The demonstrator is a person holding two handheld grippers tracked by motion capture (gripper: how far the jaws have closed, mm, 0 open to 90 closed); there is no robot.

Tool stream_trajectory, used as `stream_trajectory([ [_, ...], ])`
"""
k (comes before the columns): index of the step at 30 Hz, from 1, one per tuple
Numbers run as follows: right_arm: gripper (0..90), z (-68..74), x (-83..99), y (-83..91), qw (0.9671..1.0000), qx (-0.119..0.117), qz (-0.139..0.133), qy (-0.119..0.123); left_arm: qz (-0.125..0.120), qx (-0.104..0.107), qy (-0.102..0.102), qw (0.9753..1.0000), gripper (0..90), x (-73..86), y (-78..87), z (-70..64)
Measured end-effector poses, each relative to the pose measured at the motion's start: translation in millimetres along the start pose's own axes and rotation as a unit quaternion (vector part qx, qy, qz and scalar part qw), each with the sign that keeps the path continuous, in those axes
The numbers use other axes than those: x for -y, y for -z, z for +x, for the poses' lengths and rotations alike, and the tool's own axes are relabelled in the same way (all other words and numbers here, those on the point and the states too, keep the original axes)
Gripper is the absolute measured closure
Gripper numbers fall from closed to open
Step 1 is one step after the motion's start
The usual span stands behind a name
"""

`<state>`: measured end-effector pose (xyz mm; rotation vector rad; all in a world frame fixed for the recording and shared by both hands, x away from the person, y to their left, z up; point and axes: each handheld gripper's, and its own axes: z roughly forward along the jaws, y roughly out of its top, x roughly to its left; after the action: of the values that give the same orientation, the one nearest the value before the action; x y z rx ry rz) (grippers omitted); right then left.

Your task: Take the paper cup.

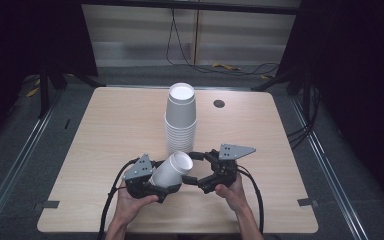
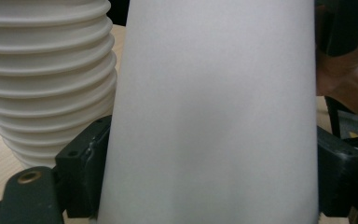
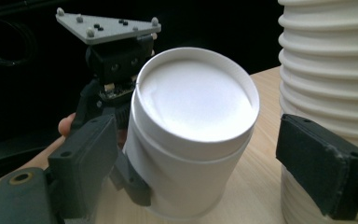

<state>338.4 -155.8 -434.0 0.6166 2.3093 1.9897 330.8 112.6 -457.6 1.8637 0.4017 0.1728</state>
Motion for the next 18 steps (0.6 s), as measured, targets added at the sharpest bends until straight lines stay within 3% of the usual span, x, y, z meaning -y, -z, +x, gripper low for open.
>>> stream_trajectory([
  [6,13.9,-1.8,1.5,5.8,0.9999,0.013,0.006,0.003,0.018,-0.003,-0.008,0.9998,16.1,-0.6,0.1,1.3],
  [10,14.9,-2.7,1.0,11.9,0.9986,0.041,0.028,0.015,0.028,-0.004,-0.013,0.9995,16.1,-2.6,-0.3,2.9],
  [18,14.3,-0.9,-2.2,16.7,0.9958,0.049,0.069,0.035,0.058,-0.012,-0.032,0.9977,16.2,-7.8,0.5,4.4],
])
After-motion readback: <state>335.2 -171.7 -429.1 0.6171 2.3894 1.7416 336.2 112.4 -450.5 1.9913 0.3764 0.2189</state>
